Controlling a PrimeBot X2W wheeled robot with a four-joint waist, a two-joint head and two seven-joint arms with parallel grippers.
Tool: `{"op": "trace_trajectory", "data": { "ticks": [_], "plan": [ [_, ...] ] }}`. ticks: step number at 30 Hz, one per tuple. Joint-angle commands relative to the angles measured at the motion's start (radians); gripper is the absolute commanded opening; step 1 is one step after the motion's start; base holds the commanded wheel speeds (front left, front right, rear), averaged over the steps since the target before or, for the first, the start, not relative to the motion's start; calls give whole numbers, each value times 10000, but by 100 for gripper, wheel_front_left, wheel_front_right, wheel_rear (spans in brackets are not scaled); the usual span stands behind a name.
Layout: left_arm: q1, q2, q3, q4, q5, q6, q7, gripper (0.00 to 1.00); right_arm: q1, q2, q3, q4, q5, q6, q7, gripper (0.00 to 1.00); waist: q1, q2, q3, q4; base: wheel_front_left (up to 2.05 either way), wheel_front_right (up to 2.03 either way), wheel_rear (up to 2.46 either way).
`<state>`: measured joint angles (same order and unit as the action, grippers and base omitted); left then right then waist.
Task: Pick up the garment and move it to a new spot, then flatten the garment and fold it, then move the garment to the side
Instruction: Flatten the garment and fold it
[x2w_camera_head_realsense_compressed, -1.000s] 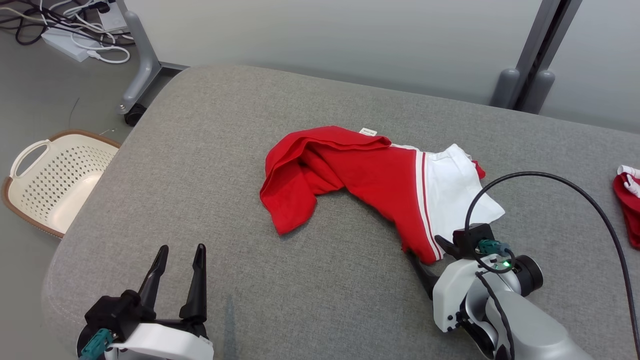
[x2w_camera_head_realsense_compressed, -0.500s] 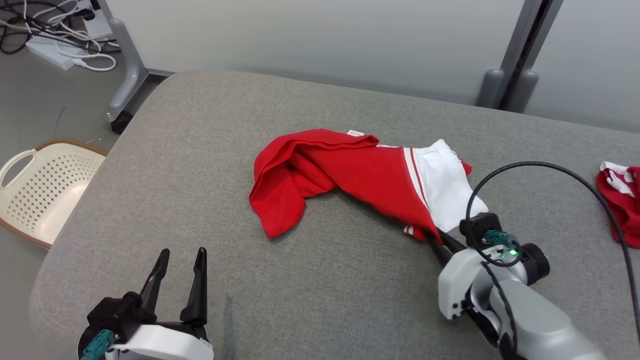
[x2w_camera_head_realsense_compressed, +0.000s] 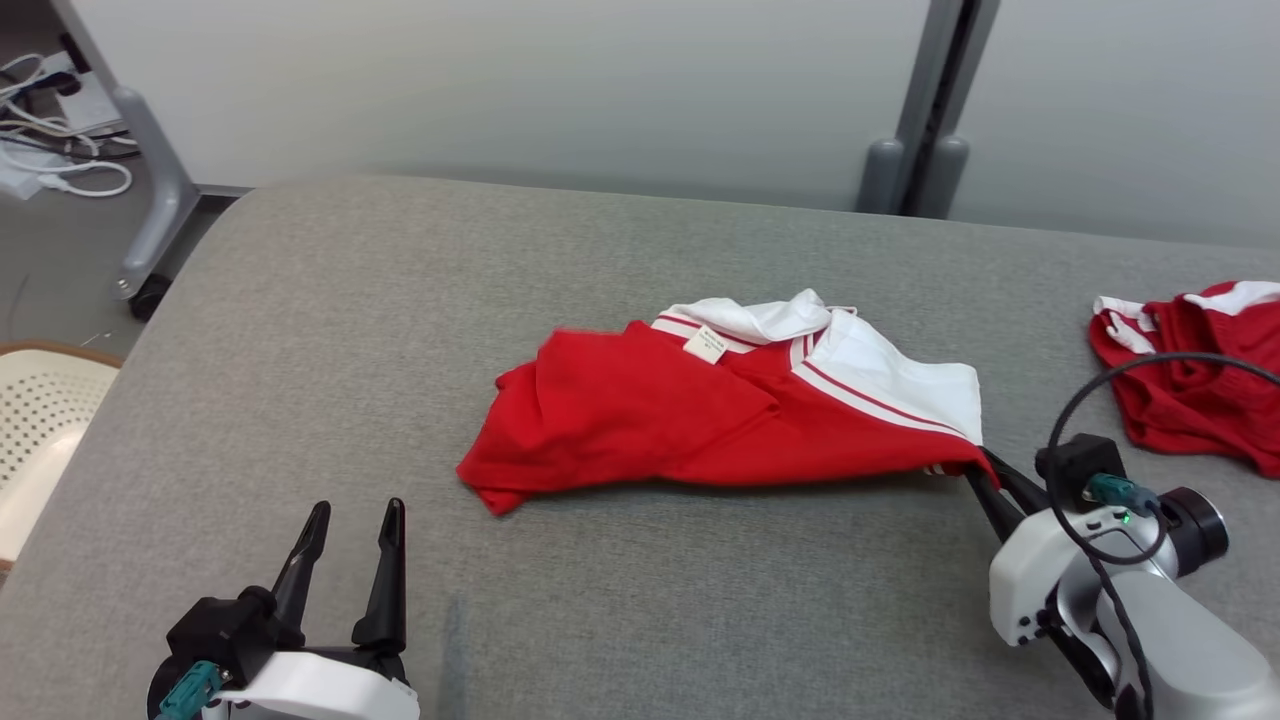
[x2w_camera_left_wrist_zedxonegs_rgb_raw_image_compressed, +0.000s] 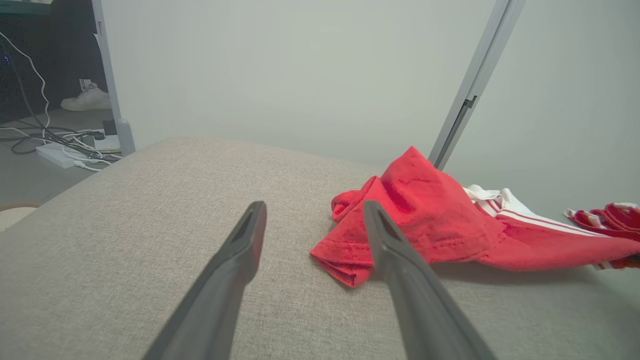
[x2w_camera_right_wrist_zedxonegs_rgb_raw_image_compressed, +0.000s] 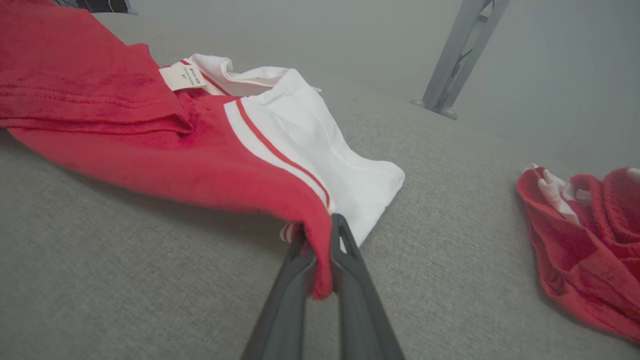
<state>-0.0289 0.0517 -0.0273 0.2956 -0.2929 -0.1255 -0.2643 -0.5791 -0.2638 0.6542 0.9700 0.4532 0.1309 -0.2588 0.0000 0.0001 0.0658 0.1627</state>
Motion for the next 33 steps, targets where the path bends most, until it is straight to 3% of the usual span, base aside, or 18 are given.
{"op": "trace_trajectory", "data": {
  "ticks": [1,6,12,13,14,15,16,24,33],
  "plan": [
    [-111,62,34,-4,25,-47,-20,100,193,-145,-114,-151,-111,0,-61,0,0,-1,18,-195,0,0,0],
    [-166,75,40,18,51,-55,-20,100,778,-555,-938,-606,-488,0,-63,0,0,-1,14,-563,0,0,0],
    [-131,78,41,84,87,-66,-20,100,1549,-584,-1904,-786,-823,0,-64,0,0,-1,-85,-886,0,0,0],
    [-112,74,40,98,97,-67,-18,100,1654,-524,-2034,-785,-875,0,-62,7,0,-1,-108,-937,0,0,0],
    [-96,70,32,113,107,-68,-20,100,1742,-466,-2153,-802,-911,0,-62,33,0,-1,-126,-980,0,0,0],
    [-87,70,18,132,119,-69,-20,100,1814,-416,-2235,-813,-953,0,-64,84,0,-1,-149,-1020,0,0,0],
    [-94,72,10,151,113,-68,-20,100,1887,-365,-2342,-826,-999,0,-64,100,0,-1,-167,-1054,0,0,0],
    [-94,128,32,208,73,-73,-20,100,2194,-229,-3429,-1505,-1442,0,-63,100,0,-1,-330,-1259,0,0,0],
    [-31,199,39,152,34,-66,-20,100,2900,6,-5224,-4010,-2045,0,-63,100,0,-1,-427,-1375,0,0,0]
  ]
}}
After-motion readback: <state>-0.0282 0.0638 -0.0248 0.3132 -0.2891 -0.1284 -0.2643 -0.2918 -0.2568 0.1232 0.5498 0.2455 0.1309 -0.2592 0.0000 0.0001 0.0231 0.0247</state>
